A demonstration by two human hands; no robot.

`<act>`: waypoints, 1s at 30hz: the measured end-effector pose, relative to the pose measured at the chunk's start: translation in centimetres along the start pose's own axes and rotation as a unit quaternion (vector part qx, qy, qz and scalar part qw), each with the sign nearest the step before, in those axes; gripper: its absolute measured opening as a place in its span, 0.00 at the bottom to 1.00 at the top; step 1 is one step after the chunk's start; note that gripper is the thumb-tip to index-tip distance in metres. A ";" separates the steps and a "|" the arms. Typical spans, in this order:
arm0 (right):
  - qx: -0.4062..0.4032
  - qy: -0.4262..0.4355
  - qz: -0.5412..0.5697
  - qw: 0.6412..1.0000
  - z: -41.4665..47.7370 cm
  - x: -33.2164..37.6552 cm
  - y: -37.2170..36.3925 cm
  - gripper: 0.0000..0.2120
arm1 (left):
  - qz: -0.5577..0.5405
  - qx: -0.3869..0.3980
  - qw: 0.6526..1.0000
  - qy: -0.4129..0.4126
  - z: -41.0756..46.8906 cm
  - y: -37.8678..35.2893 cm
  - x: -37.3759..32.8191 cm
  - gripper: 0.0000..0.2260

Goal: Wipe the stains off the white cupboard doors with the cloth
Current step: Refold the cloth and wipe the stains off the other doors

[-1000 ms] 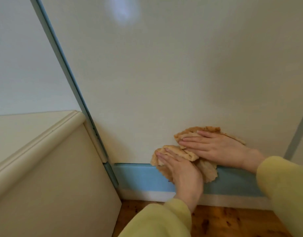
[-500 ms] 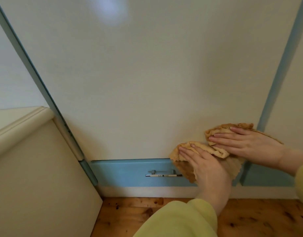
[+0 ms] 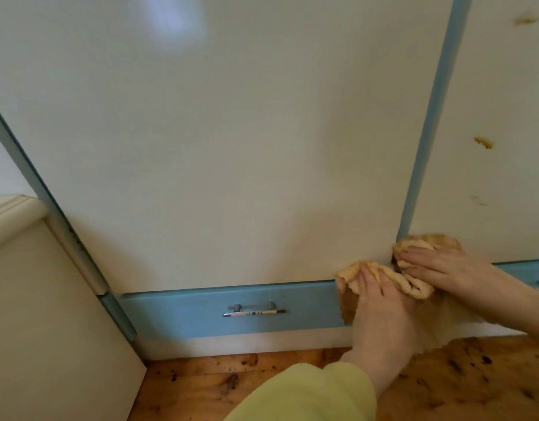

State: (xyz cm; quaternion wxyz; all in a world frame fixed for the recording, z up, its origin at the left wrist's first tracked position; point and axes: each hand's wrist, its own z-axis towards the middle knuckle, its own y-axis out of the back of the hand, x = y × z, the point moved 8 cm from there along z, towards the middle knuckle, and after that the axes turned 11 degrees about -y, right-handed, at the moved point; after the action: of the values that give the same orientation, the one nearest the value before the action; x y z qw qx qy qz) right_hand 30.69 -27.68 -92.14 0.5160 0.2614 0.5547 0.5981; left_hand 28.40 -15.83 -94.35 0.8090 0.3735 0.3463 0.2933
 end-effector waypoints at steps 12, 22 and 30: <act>0.133 -0.236 0.330 0.904 -6.0 -2.6 4.6 0.35 | -0.087 0.120 0.988 -0.051 -1.8 9.6 1.5 0.16; 0.152 -0.221 0.449 0.852 -2.3 2.6 10.5 0.12 | -0.132 0.112 0.985 0.009 -0.8 20.3 7.9 0.04; 0.108 -0.212 0.489 0.839 -0.5 4.4 13.1 0.06 | -0.128 0.080 0.989 0.000 -1.5 23.8 8.4 0.12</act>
State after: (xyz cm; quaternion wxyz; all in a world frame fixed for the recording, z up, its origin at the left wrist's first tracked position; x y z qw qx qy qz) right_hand 24.49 -22.00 -81.20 0.2294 0.6732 0.2931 0.6390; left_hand 27.03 4.04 -78.75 0.8076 0.3896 0.4134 0.1584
